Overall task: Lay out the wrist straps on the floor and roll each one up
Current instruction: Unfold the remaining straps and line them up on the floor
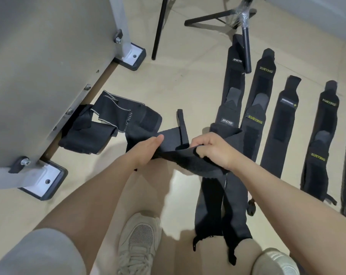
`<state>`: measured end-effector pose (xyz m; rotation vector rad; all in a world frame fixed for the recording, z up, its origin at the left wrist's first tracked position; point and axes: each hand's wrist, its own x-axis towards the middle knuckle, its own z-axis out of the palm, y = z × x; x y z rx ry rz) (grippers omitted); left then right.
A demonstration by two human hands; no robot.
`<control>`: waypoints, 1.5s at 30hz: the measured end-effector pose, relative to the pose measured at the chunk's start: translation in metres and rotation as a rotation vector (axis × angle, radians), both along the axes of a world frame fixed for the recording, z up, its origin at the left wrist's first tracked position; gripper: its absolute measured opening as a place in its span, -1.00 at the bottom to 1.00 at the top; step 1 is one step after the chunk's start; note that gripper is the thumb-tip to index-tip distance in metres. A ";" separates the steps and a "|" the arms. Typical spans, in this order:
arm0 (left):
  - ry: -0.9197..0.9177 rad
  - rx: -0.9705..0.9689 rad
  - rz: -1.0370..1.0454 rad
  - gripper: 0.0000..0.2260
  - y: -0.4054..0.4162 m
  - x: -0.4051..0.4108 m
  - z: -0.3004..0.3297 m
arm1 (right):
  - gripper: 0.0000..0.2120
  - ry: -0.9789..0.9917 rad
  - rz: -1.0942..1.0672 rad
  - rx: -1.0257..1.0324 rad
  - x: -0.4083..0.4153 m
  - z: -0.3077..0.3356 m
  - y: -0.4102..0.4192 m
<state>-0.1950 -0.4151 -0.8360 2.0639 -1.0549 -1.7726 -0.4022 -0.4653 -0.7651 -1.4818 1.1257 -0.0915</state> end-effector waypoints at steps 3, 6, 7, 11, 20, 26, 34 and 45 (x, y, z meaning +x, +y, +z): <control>0.015 -0.033 -0.006 -0.62 -0.010 -0.010 0.007 | -0.92 -0.156 -0.186 0.116 -0.014 0.017 -0.010; 0.044 0.004 0.042 -0.61 -0.010 -0.010 0.017 | -0.86 -0.252 -0.290 0.161 -0.027 0.033 -0.019; 0.047 0.056 0.044 -0.60 -0.007 -0.008 0.017 | -0.80 -0.276 -0.322 0.154 -0.031 0.040 -0.023; -0.057 0.124 -0.205 -0.37 0.001 -0.007 0.006 | -0.86 -0.435 -0.531 0.275 -0.047 0.060 -0.037; 0.669 0.012 0.160 -0.33 -0.044 -0.073 0.091 | -0.59 -0.813 -0.686 0.475 -0.079 0.084 -0.039; 0.971 0.081 0.132 -0.53 -0.062 -0.138 0.146 | -0.67 -0.901 -0.671 0.440 -0.134 0.117 -0.039; 0.919 -0.170 0.177 -0.80 -0.089 -0.231 0.180 | -0.68 -0.989 -0.507 0.681 -0.243 0.125 0.013; 0.280 -0.364 -0.339 -0.37 -0.065 -0.314 0.121 | -0.65 -0.325 -0.710 0.461 -0.306 0.042 0.050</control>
